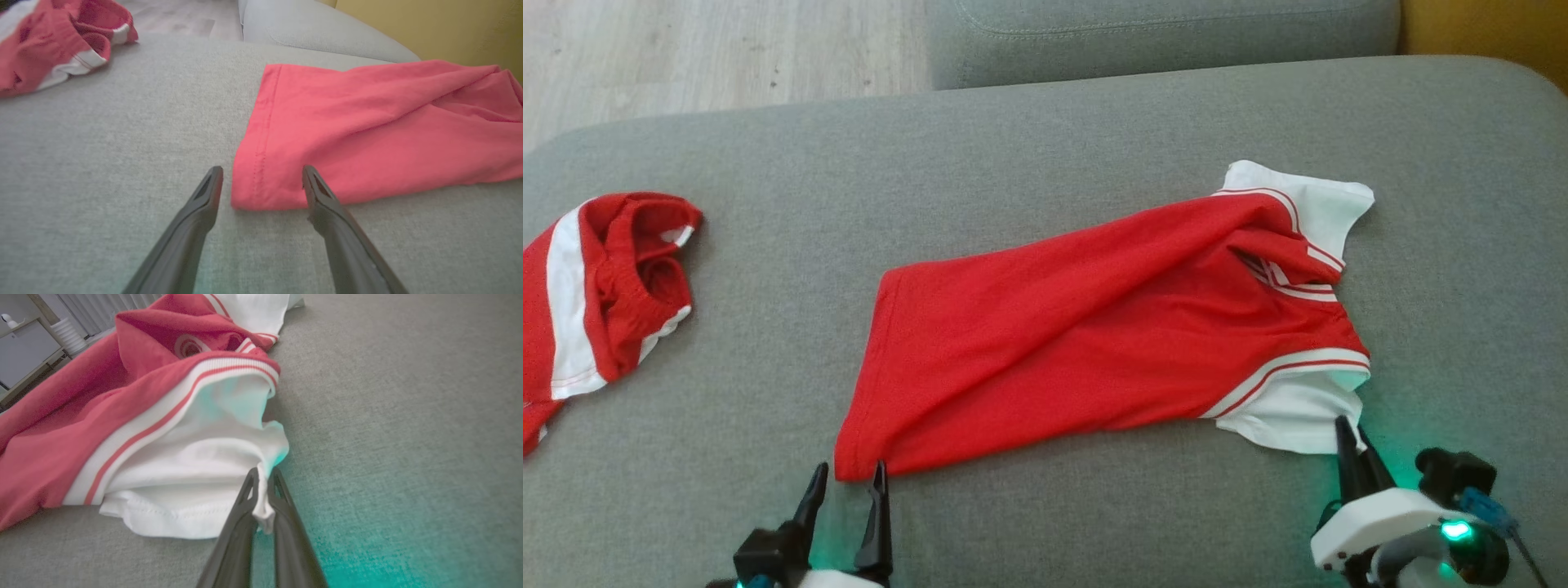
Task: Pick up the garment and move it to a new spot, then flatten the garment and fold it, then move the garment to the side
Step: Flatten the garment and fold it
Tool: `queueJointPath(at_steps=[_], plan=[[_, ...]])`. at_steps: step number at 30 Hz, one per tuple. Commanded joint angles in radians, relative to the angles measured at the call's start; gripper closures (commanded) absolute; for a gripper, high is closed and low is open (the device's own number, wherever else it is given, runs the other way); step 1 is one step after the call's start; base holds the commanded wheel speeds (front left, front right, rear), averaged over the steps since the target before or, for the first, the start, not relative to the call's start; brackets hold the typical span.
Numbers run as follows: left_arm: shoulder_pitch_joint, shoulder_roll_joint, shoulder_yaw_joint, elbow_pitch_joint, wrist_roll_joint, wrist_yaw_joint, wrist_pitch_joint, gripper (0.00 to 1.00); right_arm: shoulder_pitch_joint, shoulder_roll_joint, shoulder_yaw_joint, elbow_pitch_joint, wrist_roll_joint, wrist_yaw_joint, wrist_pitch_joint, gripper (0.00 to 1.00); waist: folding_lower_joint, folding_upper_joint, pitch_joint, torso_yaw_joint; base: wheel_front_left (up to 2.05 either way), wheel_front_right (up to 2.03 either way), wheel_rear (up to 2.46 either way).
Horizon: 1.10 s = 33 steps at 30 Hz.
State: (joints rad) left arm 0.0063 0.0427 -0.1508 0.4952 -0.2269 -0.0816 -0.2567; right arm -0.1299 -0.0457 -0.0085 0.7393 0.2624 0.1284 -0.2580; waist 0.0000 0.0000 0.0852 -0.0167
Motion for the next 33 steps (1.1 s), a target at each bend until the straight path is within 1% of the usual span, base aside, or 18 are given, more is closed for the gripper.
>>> queueJointPath(at_steps=[1,8,14,21,30,33], plan=[[-0.019,0.008,0.026,-0.013,-0.012,-0.005,-0.005,0.00,-0.013,-0.004,0.013,-0.035,-0.004,0.002,-0.004,1.00,0.0000,0.0000,0.002,-0.003,0.00,0.00,0.00],[-0.035,0.008,0.027,0.034,-0.036,-0.016,-0.005,0.00,-0.004,-0.006,-0.034,-0.058,-0.039,0.002,-0.004,1.00,0.0000,0.0000,0.014,-0.016,0.00,0.00,0.00],[-0.045,0.008,-0.004,0.044,-0.070,-0.033,-0.005,0.00,0.007,-0.007,-0.082,-0.064,-0.063,0.002,-0.004,1.00,0.0000,0.0000,0.019,-0.026,0.00,0.00,0.00],[-0.046,0.008,-0.058,0.019,-0.104,-0.047,-0.005,0.00,0.018,-0.010,-0.132,-0.075,-0.086,0.002,-0.004,1.00,0.0000,0.0000,0.016,-0.040,0.00,0.00,0.00],[-0.057,0.009,-0.169,-0.020,-0.116,-0.049,-0.005,0.00,0.014,-0.010,-0.146,-0.073,-0.096,0.002,-0.004,1.00,0.0000,0.0000,0.012,-0.056,0.00,0.00,0.00],[-0.064,0.020,-0.184,-0.046,-0.109,-0.049,-0.005,0.00,0.012,-0.009,-0.145,-0.071,-0.099,0.002,-0.004,1.00,0.0000,0.0000,0.011,-0.058,0.00,0.00,0.00]])
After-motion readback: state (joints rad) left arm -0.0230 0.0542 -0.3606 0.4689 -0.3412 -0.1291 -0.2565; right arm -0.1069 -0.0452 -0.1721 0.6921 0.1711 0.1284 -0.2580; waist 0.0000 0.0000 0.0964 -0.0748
